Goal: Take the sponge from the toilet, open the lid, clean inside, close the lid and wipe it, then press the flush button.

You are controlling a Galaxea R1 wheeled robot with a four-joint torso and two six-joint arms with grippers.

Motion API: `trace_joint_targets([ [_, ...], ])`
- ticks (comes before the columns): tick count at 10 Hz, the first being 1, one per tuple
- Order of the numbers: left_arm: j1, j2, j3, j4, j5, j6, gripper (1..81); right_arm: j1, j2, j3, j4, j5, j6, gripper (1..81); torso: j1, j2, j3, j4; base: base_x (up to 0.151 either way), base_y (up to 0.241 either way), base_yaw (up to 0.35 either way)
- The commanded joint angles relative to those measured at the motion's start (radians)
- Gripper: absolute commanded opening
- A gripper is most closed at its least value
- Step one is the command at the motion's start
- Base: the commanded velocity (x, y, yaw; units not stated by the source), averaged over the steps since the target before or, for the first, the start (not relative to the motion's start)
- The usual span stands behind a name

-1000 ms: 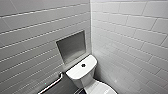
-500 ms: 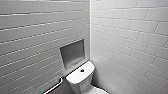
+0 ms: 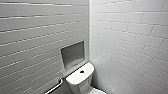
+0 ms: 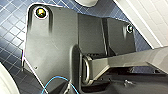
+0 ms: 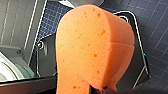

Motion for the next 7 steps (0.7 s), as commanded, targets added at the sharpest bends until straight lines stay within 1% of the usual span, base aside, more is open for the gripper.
trace_joint_targets([
  [1, -0.040, 0.008, -0.019, 0.007, 0.055, -0.001, 81.1, 0.023, 0.016, -0.034, -0.050, -0.028, -0.002, 1.0, 0.000, 0.000, 0.000, 0.000, 0.000, 0.000, 0.000],
  [3, -0.040, 0.051, -0.124, -0.002, 0.055, -0.001, 81.1, 0.019, 0.046, -0.075, -0.068, -0.048, -0.002, 1.0, -0.001, 0.000, 0.008, 0.000, 0.000, 0.000, 0.000],
  [4, -0.039, 0.080, -0.176, -0.002, 0.055, -0.001, 81.1, 0.011, 0.059, -0.091, -0.079, -0.048, 0.000, 1.0, -0.001, 0.000, 0.008, -0.048, 0.000, 0.000, 0.000],
  [5, -0.040, 0.103, -0.214, -0.003, 0.056, -0.001, 81.1, 0.010, 0.066, -0.106, -0.080, -0.048, 0.000, 1.0, -0.001, 0.000, 0.008, -0.007, 0.000, 0.000, 0.000],
  [7, -0.039, 0.122, -0.250, -0.003, 0.055, -0.003, 81.1, 0.005, 0.083, -0.131, -0.080, -0.051, 0.000, 1.0, -0.001, 0.000, 0.008, -0.035, 0.000, 0.000, 0.000],
])
